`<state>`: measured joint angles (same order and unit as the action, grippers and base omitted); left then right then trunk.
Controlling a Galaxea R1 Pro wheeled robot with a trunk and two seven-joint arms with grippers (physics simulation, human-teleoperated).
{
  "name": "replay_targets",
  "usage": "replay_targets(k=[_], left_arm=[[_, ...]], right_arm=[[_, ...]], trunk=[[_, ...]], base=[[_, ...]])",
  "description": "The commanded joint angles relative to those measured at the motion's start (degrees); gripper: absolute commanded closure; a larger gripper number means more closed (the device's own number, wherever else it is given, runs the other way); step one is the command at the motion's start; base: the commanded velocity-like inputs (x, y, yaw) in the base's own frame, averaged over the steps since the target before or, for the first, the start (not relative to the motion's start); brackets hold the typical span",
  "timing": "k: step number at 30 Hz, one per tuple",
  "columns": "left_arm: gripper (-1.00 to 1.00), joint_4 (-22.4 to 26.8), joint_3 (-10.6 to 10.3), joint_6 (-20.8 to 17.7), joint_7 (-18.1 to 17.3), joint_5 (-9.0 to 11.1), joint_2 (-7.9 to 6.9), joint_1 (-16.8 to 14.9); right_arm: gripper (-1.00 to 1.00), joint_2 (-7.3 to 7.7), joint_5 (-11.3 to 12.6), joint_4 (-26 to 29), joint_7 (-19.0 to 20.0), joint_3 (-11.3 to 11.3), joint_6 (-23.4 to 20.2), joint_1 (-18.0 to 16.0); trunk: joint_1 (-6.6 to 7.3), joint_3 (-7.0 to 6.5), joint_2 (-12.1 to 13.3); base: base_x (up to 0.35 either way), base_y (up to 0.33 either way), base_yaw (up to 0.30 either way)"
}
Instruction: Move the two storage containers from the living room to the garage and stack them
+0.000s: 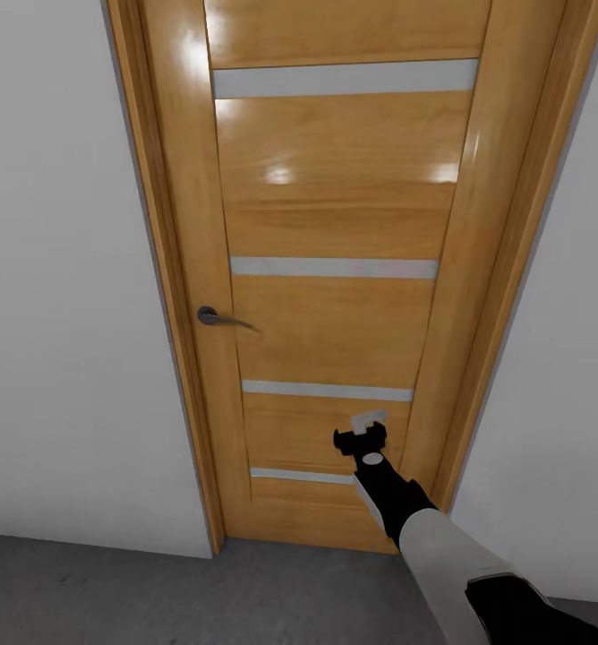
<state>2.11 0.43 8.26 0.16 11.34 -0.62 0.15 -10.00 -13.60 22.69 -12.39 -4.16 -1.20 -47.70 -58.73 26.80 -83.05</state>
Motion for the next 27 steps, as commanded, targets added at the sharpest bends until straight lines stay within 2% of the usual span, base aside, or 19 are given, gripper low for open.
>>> replay_targets(k=[1,3,5,6,7,8,9,11,15,27], left_arm=[[-1.00,0.1,0.0,0.1,0.0,0.3,0.00,0.0],[-1.00,0.1,0.0,0.1,0.0,0.3,0.00,0.0],[-1.00,0.1,0.0,0.1,0.0,0.3,0.00,0.0],[-1.00,0.1,0.0,0.1,0.0,0.3,0.00,0.0],[-1.00,0.1,0.0,0.1,0.0,0.2,0.00,0.0],[-1.00,0.1,0.0,0.1,-0.1,0.2,0.00,0.0],[-1.00,0.1,-0.1,-0.1,-0.2,0.1,-0.05,0.0],[-1.00,0.1,-0.1,-0.3,-0.3,0.0,-0.06,0.0],[-1.00,0.1,-0.2,-0.4,-0.3,0.0,-0.03,0.0],[-1.00,0.1,-0.2,-0.4,-0.3,0.0,0.00,0.0]], right_arm=[[-1.00,0.00,-0.6,-0.2,-0.2,-0.3,-0.1,-0.9],[-1.00,0.00,-1.0,0.1,0.1,-1.4,0.1,-2.6],[-1.00,0.00,-1.2,0.1,0.4,-5.6,0.0,-4.3],[-1.00,0.00,-1.2,0.1,0.5,-7.1,0.0,-4.7],[-1.00,0.00,-1.2,0.1,0.5,-9.8,0.2,-5.2],[-1.00,0.00,-1.2,0.1,0.5,-11.1,0.3,-5.4],[-1.00,0.00,-1.2,0.2,0.6,-14.8,0.9,-5.9],[-1.00,0.00,-1.2,0.2,0.6,-16.7,1.8,-6.1],[-1.00,0.00,-1.2,-0.1,0.6,-17.7,2.3,-6.2],[-1.00,0.00,-1.4,-0.3,0.6,-18.4,2.1,-6.3]], trunk=[[0.00,0.05,0.0],[0.00,0.05,0.0],[0.00,0.05,0.0],[0.00,0.05,0.0],[0.00,0.05,0.0],[0.00,0.05,0.0],[0.00,0.05,0.0],[0.00,0.05,0.0],[0.00,0.05,0.0],[0.00,0.05,0.0]], base=[[0.000,0.000,0.000],[0.000,0.000,0.000],[0.003,0.000,0.000],[0.023,0.000,0.000],[0.086,0.000,0.000],[0.121,0.000,0.000],[0.236,0.000,0.000],[0.280,0.000,0.000],[0.311,0.000,0.000],[0.320,0.000,0.000]])
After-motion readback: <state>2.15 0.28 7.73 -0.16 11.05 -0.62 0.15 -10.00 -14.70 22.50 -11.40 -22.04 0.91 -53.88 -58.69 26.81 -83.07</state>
